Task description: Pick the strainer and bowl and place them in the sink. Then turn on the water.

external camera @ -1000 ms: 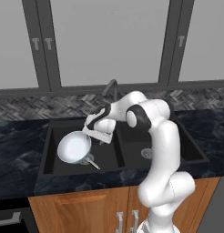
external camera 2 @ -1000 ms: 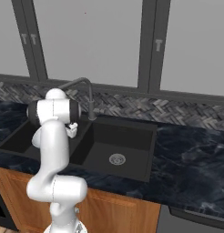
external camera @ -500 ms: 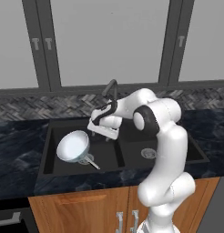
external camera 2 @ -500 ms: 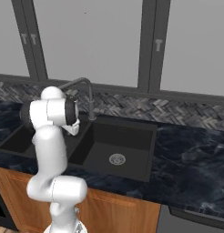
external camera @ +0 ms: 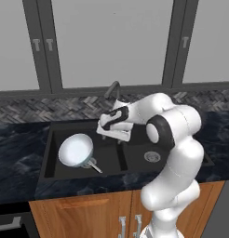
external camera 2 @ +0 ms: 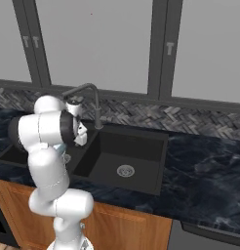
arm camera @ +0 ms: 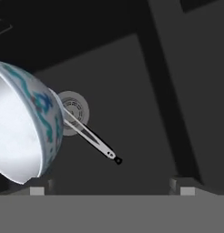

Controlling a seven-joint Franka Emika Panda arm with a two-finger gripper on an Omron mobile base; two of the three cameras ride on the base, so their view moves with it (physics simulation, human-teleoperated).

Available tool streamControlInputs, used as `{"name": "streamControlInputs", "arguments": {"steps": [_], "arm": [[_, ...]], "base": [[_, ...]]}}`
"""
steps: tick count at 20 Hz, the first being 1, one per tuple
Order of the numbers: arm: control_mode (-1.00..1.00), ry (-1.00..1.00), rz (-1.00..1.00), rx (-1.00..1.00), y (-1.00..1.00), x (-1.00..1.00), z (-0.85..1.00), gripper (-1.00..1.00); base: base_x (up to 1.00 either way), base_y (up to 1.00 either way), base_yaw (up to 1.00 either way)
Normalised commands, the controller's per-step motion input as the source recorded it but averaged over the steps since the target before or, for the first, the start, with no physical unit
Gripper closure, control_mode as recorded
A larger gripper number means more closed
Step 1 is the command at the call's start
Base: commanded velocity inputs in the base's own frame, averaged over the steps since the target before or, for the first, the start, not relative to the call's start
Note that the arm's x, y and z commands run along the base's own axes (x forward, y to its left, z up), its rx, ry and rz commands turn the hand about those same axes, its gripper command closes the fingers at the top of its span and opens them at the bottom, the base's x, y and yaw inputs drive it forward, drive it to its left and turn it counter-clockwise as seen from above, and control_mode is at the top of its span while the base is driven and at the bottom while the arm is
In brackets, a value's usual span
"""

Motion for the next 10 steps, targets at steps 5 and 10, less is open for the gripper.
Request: {"name": "streamControlInputs", "arguments": {"steps": [5,10], "arm": [[-1.0,0.0,0.0,-0.08,-0.25,-0.49,0.53,-1.0],[-1.0,0.0,0.0,-0.05,-0.35,-0.46,0.53,-1.0]], "base": [[0.0,0.0,0.0],[0.0,0.0,0.0]]}}
